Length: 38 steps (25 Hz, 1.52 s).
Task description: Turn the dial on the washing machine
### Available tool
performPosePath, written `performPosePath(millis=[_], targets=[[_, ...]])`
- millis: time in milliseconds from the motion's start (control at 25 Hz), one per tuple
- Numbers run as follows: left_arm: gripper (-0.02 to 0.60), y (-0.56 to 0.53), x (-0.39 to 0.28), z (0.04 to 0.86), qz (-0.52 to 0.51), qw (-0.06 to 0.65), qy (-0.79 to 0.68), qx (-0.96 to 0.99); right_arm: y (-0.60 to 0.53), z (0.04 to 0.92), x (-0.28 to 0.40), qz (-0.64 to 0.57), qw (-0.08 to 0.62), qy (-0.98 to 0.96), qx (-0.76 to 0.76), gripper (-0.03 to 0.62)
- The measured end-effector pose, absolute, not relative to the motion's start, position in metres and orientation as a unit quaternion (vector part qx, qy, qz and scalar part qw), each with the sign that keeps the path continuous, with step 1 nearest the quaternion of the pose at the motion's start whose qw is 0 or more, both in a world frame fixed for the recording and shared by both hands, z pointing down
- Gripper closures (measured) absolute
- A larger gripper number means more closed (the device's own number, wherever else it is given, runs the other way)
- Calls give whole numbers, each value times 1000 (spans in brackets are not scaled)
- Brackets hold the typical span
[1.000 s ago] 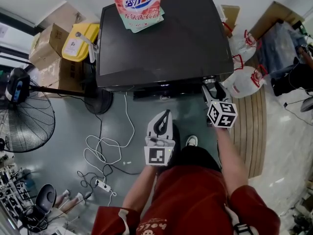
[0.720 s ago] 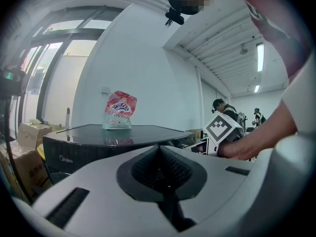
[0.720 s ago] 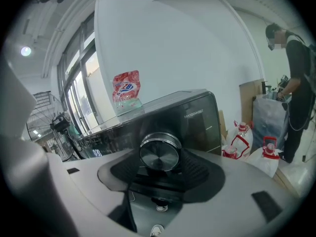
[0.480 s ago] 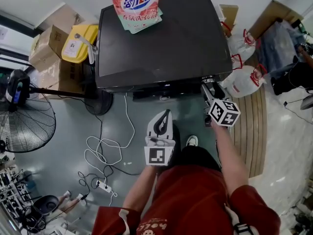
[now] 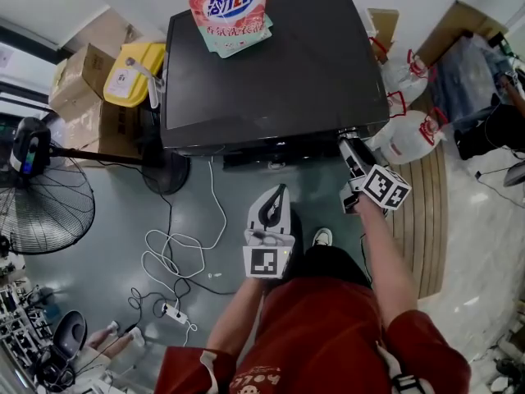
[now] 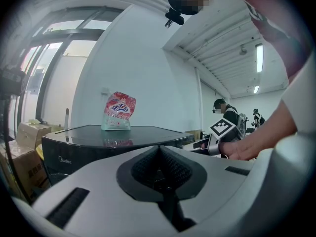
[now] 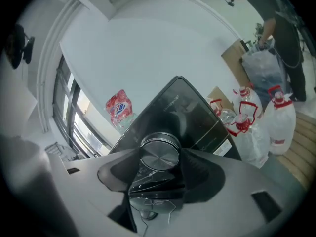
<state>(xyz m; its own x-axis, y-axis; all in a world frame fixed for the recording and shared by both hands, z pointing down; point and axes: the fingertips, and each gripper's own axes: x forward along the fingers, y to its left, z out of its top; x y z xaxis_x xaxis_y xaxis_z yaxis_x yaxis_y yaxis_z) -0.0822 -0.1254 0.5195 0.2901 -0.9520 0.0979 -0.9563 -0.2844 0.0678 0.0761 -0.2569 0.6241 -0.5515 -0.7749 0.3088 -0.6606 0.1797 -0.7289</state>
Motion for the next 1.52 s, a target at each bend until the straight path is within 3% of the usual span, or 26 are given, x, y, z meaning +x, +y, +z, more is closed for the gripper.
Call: performPosePath(millis=[760,1520], targets=[[572,-122,-82,516,22,44,-594,803,-257,624,77,-452,91,759,-459,324],[572,-119,-86,517,18,51,-600,798,-254,631,86,-576,275,662,-394,326]])
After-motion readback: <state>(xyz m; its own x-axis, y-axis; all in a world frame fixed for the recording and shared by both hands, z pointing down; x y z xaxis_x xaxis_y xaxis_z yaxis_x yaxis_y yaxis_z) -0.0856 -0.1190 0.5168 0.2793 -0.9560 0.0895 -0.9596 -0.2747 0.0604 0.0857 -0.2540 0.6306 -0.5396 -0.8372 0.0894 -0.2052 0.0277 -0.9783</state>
